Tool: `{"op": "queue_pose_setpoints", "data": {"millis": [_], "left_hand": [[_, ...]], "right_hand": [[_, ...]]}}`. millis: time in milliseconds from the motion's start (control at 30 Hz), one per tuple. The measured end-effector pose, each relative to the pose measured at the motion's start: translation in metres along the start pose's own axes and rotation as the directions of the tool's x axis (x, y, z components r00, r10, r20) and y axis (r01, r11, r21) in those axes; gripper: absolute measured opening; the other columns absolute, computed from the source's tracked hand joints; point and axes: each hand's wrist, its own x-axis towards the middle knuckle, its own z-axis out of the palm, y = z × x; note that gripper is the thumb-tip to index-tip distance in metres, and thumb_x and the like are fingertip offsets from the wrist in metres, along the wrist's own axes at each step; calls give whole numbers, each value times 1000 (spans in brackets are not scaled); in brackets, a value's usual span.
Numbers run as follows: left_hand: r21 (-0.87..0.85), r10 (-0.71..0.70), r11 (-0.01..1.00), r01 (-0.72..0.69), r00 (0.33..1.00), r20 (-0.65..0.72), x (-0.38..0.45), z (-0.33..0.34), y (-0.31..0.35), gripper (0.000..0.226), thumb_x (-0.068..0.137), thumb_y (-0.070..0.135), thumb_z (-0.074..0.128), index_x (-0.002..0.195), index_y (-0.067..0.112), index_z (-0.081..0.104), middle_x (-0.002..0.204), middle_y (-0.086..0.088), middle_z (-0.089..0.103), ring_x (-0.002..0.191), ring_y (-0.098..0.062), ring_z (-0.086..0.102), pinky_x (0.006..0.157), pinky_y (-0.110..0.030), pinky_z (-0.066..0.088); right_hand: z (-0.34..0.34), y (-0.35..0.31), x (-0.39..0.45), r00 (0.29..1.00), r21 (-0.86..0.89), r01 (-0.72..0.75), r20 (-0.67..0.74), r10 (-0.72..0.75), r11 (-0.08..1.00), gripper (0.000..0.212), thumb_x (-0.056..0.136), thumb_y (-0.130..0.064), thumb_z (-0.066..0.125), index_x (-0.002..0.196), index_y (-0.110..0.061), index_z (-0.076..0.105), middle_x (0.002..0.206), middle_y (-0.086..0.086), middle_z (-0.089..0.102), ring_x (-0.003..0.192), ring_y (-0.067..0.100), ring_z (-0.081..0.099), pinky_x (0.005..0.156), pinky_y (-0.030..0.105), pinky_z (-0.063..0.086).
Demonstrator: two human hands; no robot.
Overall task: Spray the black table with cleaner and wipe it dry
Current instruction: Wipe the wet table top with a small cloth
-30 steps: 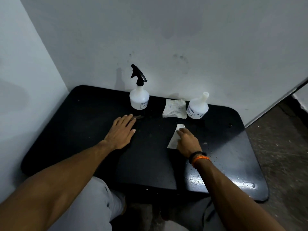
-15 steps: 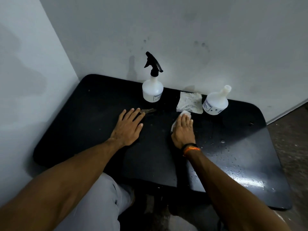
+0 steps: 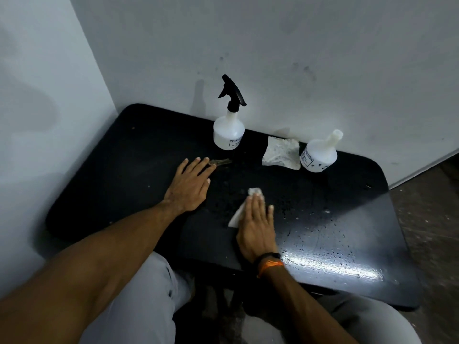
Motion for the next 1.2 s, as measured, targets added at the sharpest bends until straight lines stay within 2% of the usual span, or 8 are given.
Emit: {"op": "queue_pose_setpoints", "data": {"millis": [200,300,400,567,700,833,933,1200], "left_hand": [[1,-5,1000,5,1000,9,0,1,-1,53,99,35,28,150,23,40,159,-4,35,147,-24,31,122,-49,18],[-8,-7,1000,7,1000,6,1,3,0,52,99,33,31,150,23,40,159,-4,35,147,-23,31,122,-49,18],[-29,4,1000,-4,1000,-1,2,3,-1,54,99,34,25,150,23,40,159,-4,35,148,-23,30,122,-48,17],[-43,5,999,-5,1000,3,3,2,0,55,98,33,26,151,23,39,160,-3,33,149,-22,28,122,-47,16],[-26,-7,1000,7,1000,-7,1,3,0,55,98,32,26,151,22,39,160,-4,34,148,-24,30,123,-48,17],[-35,-1,999,1,1000,-14,1,1,0,54,98,32,27,150,21,41,158,-5,37,146,-26,33,122,-49,18],[-28,-5,1000,5,1000,-7,1,0,1,54,98,31,29,150,21,41,158,-5,37,147,-25,32,122,-48,18],[-15,-12,1000,12,1000,-3,1,-2,4,50,101,27,38,150,21,40,159,-5,36,147,-25,31,122,-49,18]], "right_hand": [[-14,21,65,974,20,-224,-23,225,974,70,98,-25,37,156,4,10,165,24,5,153,38,0,123,56,-1],[-7,-10,86,992,-14,-130,-9,130,991,74,95,-31,36,156,2,10,164,27,5,152,42,2,123,57,-1],[5,-55,71,1000,-5,-9,-24,9,1000,76,90,-35,6,156,2,15,163,27,10,152,42,6,123,57,2],[27,-74,-10,996,60,56,-72,-52,997,68,94,-29,22,155,2,21,164,21,14,154,34,8,122,59,7],[33,-25,-64,977,91,-151,-139,163,984,62,98,-24,33,154,0,28,164,17,19,154,30,14,121,59,10],[15,42,-62,859,90,-489,-127,497,868,64,99,-30,22,154,2,24,164,19,17,154,32,9,120,63,9],[-4,75,-27,807,84,-583,-56,588,808,63,104,-32,22,157,-1,12,166,21,9,154,35,4,120,63,5],[7,-19,12,971,39,-226,-68,228,973,72,93,-34,16,157,0,13,165,24,5,153,40,1,120,62,-5]]}}
